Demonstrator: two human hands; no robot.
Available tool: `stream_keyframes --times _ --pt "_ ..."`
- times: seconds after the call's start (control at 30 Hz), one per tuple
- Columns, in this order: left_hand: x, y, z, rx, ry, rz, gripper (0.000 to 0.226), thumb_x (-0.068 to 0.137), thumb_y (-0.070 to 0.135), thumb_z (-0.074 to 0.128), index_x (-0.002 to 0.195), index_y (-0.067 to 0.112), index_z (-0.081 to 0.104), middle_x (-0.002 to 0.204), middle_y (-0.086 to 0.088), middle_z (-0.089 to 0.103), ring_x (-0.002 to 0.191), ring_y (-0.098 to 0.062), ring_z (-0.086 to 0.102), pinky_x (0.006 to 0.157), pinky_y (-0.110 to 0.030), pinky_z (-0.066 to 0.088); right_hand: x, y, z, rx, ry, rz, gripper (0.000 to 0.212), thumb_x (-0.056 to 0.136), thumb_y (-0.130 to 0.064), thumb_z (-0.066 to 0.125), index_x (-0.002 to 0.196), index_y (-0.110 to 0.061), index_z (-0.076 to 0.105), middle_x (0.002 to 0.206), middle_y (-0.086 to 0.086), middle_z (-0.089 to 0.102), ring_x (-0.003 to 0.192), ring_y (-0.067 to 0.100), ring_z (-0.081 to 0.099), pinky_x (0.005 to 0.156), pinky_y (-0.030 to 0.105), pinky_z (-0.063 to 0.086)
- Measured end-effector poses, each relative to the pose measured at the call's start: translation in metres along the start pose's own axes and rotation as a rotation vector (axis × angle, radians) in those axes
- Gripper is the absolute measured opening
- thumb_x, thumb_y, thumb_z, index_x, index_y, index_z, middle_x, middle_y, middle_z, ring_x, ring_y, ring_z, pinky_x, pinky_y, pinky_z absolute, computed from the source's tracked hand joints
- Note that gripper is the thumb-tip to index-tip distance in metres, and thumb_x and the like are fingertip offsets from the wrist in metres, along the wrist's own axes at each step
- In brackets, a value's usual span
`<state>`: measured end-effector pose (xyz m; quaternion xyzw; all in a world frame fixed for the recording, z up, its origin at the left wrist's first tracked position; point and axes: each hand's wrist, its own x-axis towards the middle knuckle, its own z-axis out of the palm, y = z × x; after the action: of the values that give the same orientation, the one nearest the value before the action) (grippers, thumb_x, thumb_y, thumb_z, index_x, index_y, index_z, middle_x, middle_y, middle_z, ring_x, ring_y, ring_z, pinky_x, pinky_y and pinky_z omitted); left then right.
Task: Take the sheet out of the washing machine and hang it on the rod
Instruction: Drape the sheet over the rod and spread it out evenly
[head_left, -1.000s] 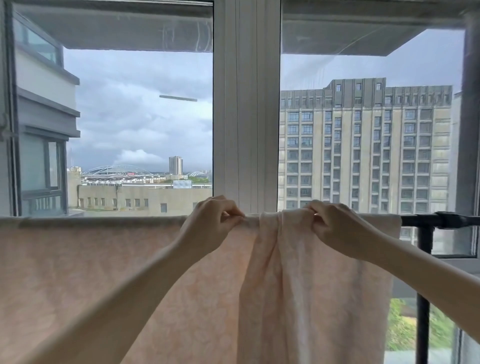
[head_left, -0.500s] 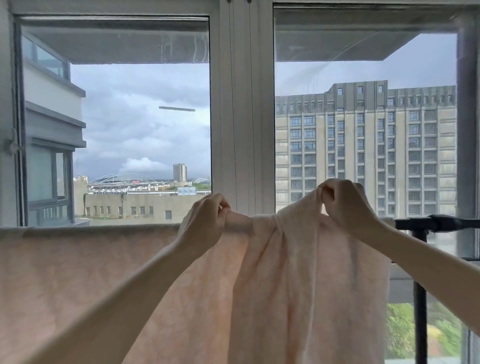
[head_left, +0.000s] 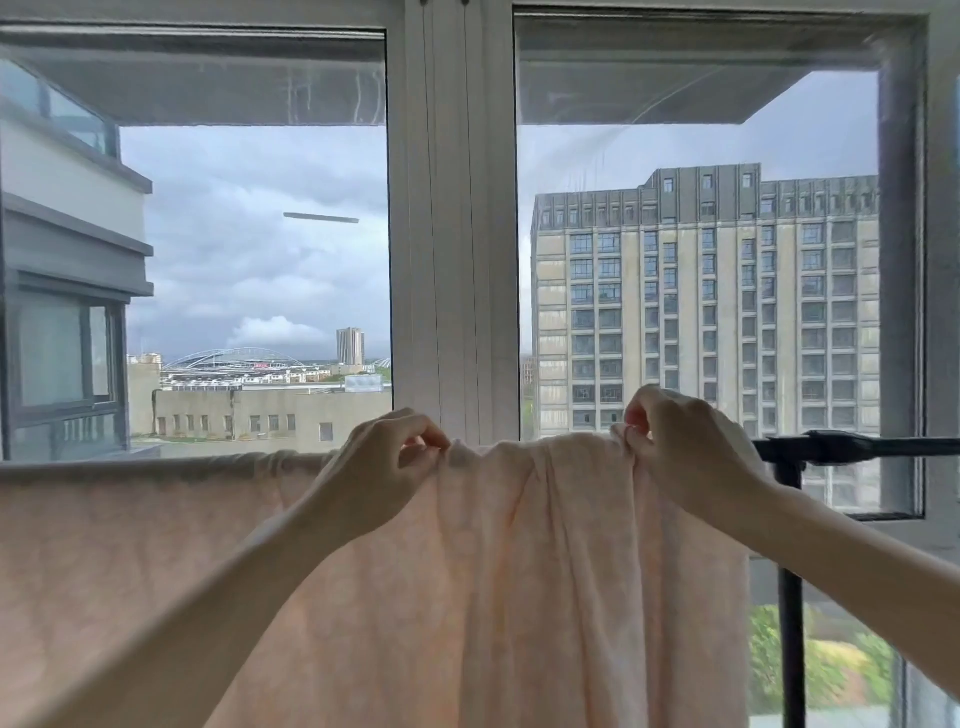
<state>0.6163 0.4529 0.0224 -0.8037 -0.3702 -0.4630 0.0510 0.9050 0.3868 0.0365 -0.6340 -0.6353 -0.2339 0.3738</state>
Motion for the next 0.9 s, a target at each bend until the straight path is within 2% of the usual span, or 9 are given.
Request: stream_keyframes --times 0.1,0.2,0.27,0.37,0.47,0.57,0.63,0.77,0.9 --pt "0.000 -0.002 0.005 -0.010 -0.011 0.018 0.002 0.085 0.031 0.070 0.087 0.031 0.070 0.084 0.021 0.064 0.082 0.004 0.062 0.077 -0.036 0.053 -0.009 0.004 0.002 0.004 0.050 -0.011 0.021 0.090 -0.043 0.055 0.081 -0.025 0.049 0.079 -0.010 0.054 0.074 0.013 0.055 0.070 0.038 0.052" --pt "0.002 -0.003 0.004 -0.003 0.020 0.017 0.003 0.083 0.032 0.074 0.082 0.030 0.072 0.079 0.021 0.063 0.077 0.005 0.060 0.075 -0.035 0.052 -0.014 0.008 0.004 0.124 -0.030 -0.126 0.010 0.094 -0.032 0.055 0.096 -0.025 0.061 0.094 -0.013 0.058 0.087 0.006 0.055 0.078 0.030 0.050" --pt "0.004 -0.005 0.005 -0.001 0.025 -0.010 0.006 0.082 0.032 0.074 0.079 0.027 0.073 0.076 0.020 0.064 0.076 0.004 0.060 0.075 -0.035 0.052 -0.016 0.011 0.008 0.189 -0.080 -0.173 0.016 0.095 -0.030 0.055 0.109 -0.028 0.063 0.103 -0.016 0.059 0.095 0.003 0.054 0.082 0.024 0.046" --pt "0.008 -0.003 0.007 0.006 0.057 -0.049 0.010 0.084 0.027 0.072 0.075 0.024 0.071 0.073 0.017 0.065 0.073 0.002 0.059 0.074 -0.034 0.051 -0.016 0.011 0.017 0.196 -0.088 -0.200 0.023 0.095 -0.035 0.053 0.117 -0.033 0.060 0.109 -0.019 0.061 0.105 0.008 0.056 0.094 0.035 0.043" --pt "0.011 0.000 0.010 0.050 0.064 -0.096 0.012 0.087 0.029 0.067 0.076 0.026 0.069 0.071 0.016 0.066 0.073 -0.002 0.061 0.074 -0.033 0.051 -0.013 0.007 0.023 0.278 -0.009 -0.096 0.015 0.089 -0.036 0.062 0.104 -0.035 0.067 0.092 -0.026 0.063 0.096 0.008 0.060 0.095 0.040 0.042" --pt "0.014 -0.001 0.010 0.091 0.037 -0.159 0.012 0.088 0.036 0.062 0.078 0.031 0.067 0.074 0.016 0.068 0.076 -0.009 0.064 0.078 -0.034 0.051 -0.008 0.000 0.023 0.497 0.019 0.044 0.006 0.080 -0.035 0.072 0.082 -0.041 0.072 0.078 -0.020 0.067 0.084 0.004 0.063 0.094 0.043 0.046" --pt "0.016 -0.002 0.009 0.103 0.034 -0.182 0.012 0.088 0.037 0.062 0.078 0.032 0.067 0.077 0.015 0.069 0.080 -0.014 0.065 0.080 -0.036 0.051 -0.003 -0.007 0.020 0.572 0.035 0.109 0.021 0.078 -0.026 0.076 0.068 -0.043 0.068 0.074 -0.020 0.067 0.082 0.005 0.064 0.095 0.037 0.048" --pt "0.027 -0.004 0.009 0.082 0.047 -0.229 0.014 0.087 0.029 0.063 0.074 0.029 0.065 0.079 0.008 0.068 0.085 -0.022 0.064 0.080 -0.038 0.052 0.021 -0.013 0.011 0.495 0.066 0.155 0.005 0.083 -0.017 0.073 0.081 -0.018 0.077 0.076 -0.005 0.072 0.080 0.011 0.065 0.082 0.025 0.050" --pt "0.042 -0.013 0.007 0.026 0.180 -0.332 0.030 0.087 0.017 0.063 0.061 0.029 0.056 0.074 0.001 0.066 0.083 -0.025 0.063 0.074 -0.032 0.047 0.046 0.010 0.007 0.395 0.229 0.274 0.020 0.092 -0.023 0.060 0.084 -0.011 0.074 0.074 0.002 0.068 0.075 0.018 0.061 0.066 0.024 0.042"
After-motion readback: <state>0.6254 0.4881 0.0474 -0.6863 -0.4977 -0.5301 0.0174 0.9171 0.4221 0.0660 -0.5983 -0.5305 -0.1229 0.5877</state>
